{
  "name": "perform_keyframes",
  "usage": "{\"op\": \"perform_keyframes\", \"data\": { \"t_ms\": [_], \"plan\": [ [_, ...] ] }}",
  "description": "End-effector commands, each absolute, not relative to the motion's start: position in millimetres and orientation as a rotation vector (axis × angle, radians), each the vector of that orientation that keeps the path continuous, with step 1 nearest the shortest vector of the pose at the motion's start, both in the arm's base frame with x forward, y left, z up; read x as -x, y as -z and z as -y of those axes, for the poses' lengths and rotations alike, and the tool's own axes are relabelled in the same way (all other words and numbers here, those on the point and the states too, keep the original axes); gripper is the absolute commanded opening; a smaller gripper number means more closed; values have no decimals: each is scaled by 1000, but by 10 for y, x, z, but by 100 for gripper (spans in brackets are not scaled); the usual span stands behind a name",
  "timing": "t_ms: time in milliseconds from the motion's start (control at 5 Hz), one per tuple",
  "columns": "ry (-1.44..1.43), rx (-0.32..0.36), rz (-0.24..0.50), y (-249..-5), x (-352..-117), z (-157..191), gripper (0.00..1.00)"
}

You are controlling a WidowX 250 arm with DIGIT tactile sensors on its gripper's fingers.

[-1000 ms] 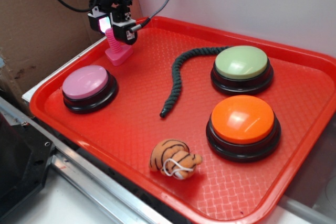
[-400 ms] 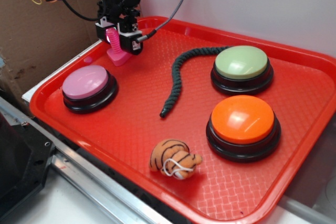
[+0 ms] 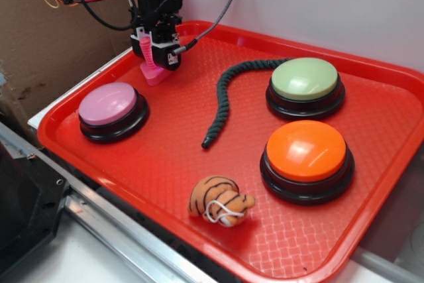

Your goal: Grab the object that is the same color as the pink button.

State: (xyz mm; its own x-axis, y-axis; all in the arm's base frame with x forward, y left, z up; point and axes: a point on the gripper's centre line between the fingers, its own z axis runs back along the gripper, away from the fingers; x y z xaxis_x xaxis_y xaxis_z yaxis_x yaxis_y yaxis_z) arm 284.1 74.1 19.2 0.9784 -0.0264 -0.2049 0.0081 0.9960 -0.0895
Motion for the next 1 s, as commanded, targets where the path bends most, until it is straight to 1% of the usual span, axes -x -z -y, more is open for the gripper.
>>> {"op": "perform_keyframes", "data": {
  "t_ms": [0,200,400,600,800],
  "plan": [
    [32,67,-149,-340,-2857,-706,0],
    [33,63,-141,-381,-2852,-701,0],
    [15,90,-104,-589,-2776,-749,0],
    [11,92,-68,-865,-2677,-752,0],
    [-178,143,-14,-1358,-2310,-679,0]
  ]
}}
